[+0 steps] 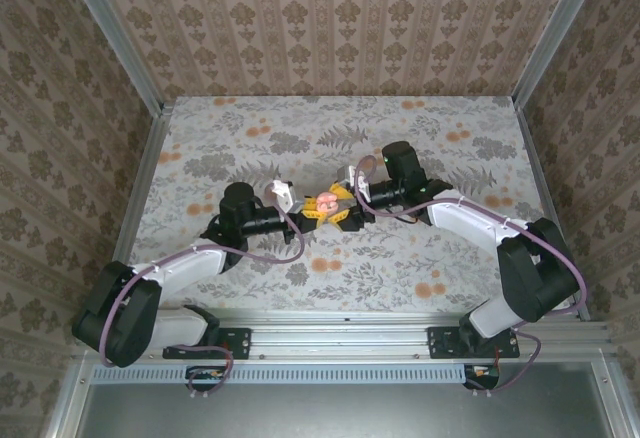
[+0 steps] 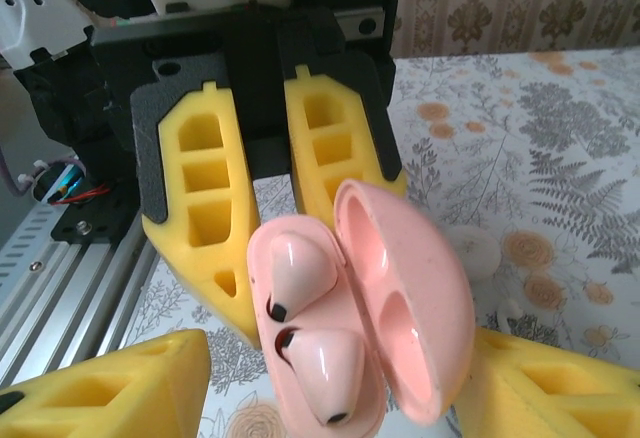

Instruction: Insert wireless bluetooth earbuds into charging case

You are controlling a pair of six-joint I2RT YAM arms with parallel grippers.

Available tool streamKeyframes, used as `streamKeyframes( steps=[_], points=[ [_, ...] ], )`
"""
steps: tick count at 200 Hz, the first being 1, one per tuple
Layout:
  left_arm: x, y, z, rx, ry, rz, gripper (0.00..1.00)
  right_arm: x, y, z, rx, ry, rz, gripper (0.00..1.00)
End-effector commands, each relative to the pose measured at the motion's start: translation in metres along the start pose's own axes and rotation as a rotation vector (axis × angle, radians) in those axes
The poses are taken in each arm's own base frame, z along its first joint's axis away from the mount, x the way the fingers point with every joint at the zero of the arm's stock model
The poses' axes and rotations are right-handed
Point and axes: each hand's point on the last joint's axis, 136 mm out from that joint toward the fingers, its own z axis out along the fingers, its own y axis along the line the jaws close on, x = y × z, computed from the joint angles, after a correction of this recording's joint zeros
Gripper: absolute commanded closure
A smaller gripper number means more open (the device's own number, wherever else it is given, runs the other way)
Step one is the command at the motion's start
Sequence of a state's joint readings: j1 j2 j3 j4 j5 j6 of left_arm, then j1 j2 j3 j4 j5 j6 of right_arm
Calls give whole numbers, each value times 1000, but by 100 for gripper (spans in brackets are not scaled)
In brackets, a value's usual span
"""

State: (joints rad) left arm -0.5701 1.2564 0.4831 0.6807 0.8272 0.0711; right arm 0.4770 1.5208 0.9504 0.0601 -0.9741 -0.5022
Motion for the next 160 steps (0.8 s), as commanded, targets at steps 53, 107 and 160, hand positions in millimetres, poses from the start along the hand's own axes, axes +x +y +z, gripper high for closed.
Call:
streamKeyframes(
  steps=[53,107,160],
  points=[
    [-16,-5,-1,16,-29,60,84,-14,7,-4,-16,-59,-98,38],
    [-15,-5,-2,5,-26,61,84,-19,16,-15,-13,-49,-115,40],
    [-15,-4,-2,1,-25,65,84,-32,31,-33,20,-71,-140,41]
  ],
)
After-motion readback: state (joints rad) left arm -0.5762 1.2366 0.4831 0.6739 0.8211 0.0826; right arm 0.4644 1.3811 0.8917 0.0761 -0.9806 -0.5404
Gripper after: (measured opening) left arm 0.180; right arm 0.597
